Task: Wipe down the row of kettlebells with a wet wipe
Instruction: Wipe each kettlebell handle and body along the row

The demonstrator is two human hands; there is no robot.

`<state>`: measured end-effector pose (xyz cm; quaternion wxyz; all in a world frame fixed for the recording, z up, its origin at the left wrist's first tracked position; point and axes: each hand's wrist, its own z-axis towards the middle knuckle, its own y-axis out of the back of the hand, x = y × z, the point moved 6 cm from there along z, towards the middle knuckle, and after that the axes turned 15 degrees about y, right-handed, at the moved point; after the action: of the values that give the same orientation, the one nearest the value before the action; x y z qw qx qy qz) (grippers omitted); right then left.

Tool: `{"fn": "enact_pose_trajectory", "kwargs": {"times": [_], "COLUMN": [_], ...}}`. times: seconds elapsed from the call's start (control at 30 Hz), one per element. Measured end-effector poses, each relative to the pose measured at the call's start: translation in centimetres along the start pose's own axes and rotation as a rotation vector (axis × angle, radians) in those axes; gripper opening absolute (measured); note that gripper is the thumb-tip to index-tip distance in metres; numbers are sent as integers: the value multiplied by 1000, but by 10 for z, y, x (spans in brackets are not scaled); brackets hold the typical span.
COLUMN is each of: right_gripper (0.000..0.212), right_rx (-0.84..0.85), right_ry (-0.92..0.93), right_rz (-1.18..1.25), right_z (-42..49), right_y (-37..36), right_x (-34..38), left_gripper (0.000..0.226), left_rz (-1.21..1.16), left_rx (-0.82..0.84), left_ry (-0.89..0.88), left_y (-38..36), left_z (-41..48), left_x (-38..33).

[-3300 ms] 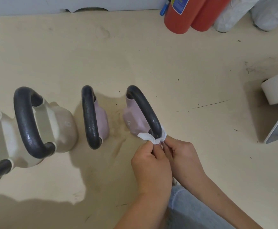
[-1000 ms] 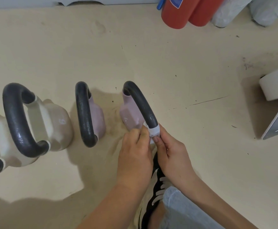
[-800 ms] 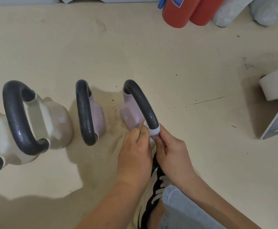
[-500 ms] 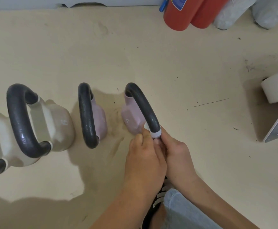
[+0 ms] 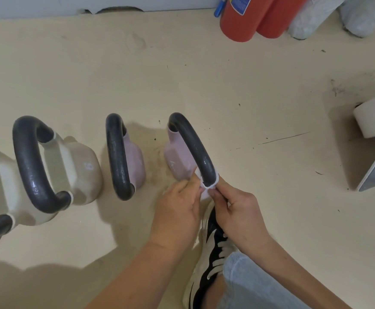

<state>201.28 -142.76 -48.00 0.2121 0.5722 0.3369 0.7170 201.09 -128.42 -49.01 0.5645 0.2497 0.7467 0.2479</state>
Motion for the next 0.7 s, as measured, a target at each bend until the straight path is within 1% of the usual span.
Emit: {"fn": "enact_pose_trajectory", "kwargs": {"times": [0.1,0.13,0.2,0.23,0.27,0.37,0.43,0.53,0.57,0.63,0.67,0.7], "right_gripper": [28,25,25,28,30,24,30,39,39,33,27,23], "right_rx": [-37,-57,-99,-107,-103,-56,-37,28,76,233,312,363], "right_ry": [52,48,-12,-45,-70,-135,-174,-213,-227,-247,-267,-296], "right_rz": [0,-8,19,50,77,105,82,55,40,4,7,43], "right_z": [-2,-2,-3,-3,-4,-6,-6,-2,-1,0,-1,-3], "right_y": [3,4,5,5,5,3,3,7,9,12,14,17], "right_x": [6,7,8,8,8,5,3,0,-1,-4,-6,-7], "left_gripper": [29,30,21,15,13,14,20,11,11,7,13,23], "left_rz": [73,93,110,107,100,117,197,392,394,400,379,309], "left_rx": [70,79,68,50,29,-43,-31,62,97,233,321,417], "left_ry": [-42,-65,-78,-67,-34,62,104,138,103,19,-4,33], "left_y": [3,4,6,7,8,2,1,3,7,2,-2,-4], "left_z": [6,8,8,5,2,-5,-5,-2,-4,-13,-19,-24], "left_x": [6,7,4,-1,-6,-22,-30,-31,-36,-37,-35,-30]}}
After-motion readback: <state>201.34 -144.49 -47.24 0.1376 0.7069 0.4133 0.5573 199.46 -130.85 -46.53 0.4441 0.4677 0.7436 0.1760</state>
